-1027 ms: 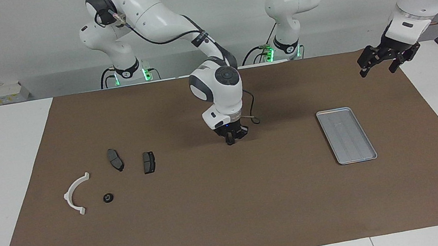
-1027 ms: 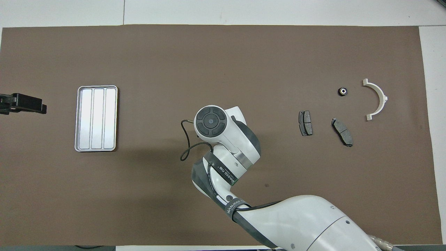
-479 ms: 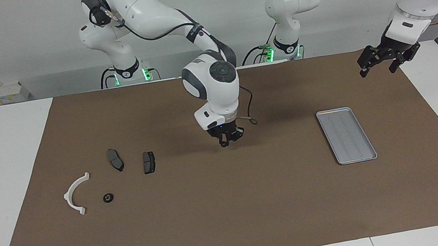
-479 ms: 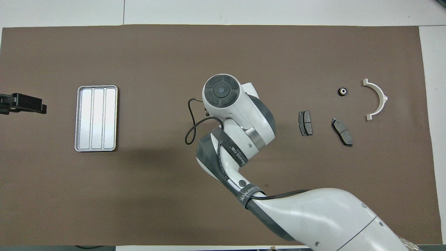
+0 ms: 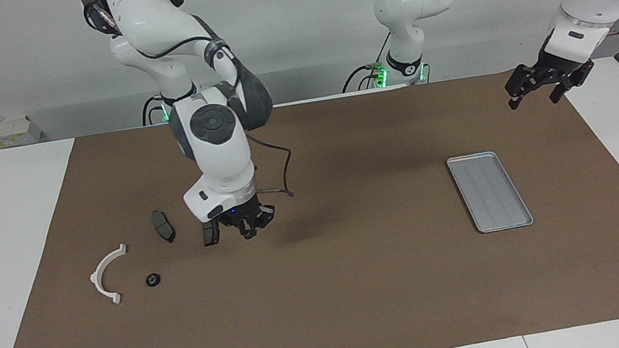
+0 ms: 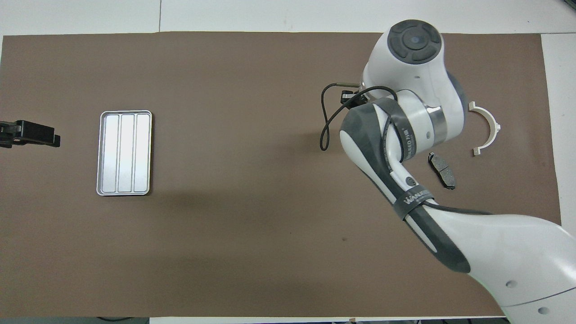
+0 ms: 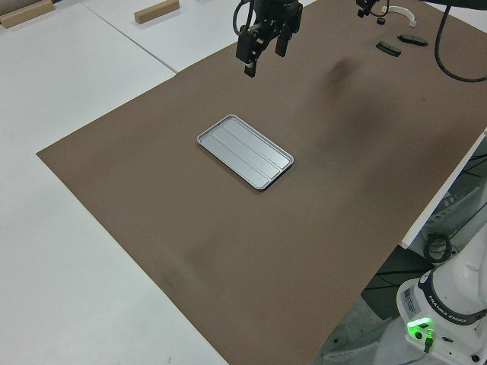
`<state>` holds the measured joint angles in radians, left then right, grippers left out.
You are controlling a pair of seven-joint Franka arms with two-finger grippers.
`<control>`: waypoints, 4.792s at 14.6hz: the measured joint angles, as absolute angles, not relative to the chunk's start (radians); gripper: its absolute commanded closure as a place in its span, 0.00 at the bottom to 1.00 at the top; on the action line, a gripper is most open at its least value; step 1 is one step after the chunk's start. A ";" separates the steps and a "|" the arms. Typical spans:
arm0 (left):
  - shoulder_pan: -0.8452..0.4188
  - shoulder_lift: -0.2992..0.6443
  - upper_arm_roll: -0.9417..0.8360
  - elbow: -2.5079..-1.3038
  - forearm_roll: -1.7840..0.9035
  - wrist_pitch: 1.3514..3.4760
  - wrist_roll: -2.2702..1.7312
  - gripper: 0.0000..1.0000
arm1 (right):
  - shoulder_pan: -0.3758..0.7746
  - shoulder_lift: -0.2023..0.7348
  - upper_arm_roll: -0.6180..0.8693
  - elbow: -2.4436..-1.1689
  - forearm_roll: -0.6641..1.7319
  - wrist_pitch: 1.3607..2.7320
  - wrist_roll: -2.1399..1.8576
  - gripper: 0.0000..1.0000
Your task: Place bearing gear from tray to pile
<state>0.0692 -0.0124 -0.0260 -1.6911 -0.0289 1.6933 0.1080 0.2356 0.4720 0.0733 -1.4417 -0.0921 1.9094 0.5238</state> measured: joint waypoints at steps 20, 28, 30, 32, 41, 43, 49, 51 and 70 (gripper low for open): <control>0.069 -0.012 -0.026 -1.691 -0.029 1.693 0.108 0.00 | 0.015 0.553 0.084 -1.670 -0.034 2.299 0.146 1.00; 0.069 -0.012 -0.026 -1.691 -0.029 1.693 0.108 0.00 | 0.029 0.551 0.086 -1.687 -0.023 2.321 0.152 0.00; 0.069 -0.012 -0.026 -1.691 -0.029 1.693 0.108 0.00 | 0.040 0.548 0.086 -1.687 -0.023 2.321 0.155 0.00; 0.069 -0.012 -0.026 -1.691 -0.029 1.693 0.108 0.00 | 0.042 0.540 0.086 -1.687 -0.023 2.321 0.155 0.00; 0.069 -0.012 -0.026 -1.691 -0.029 1.693 0.108 0.00 | 0.032 0.495 0.081 -1.687 -0.023 2.306 0.155 0.00; 0.069 -0.012 -0.026 -1.691 -0.029 1.693 0.108 0.00 | 0.031 0.480 0.079 -1.687 -0.023 2.271 0.155 0.00; 0.069 -0.012 -0.026 -1.691 -0.029 1.693 0.108 0.00 | 0.017 0.327 0.066 -1.682 -0.023 2.063 0.150 0.00; 0.069 -0.012 -0.026 -1.691 -0.029 1.693 0.108 0.00 | 0.017 0.250 0.067 -1.680 -0.023 1.978 0.122 0.00; 0.069 -0.012 -0.026 -1.691 -0.029 1.693 0.108 0.00 | 0.022 -0.120 0.066 -1.687 0.020 1.514 0.084 0.00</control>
<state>0.0692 -0.0124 -0.0259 -1.6910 -0.0289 1.6933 0.1080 0.0224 -0.1205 0.0664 -1.6867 0.0204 1.5141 0.0839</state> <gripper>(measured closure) 0.000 0.000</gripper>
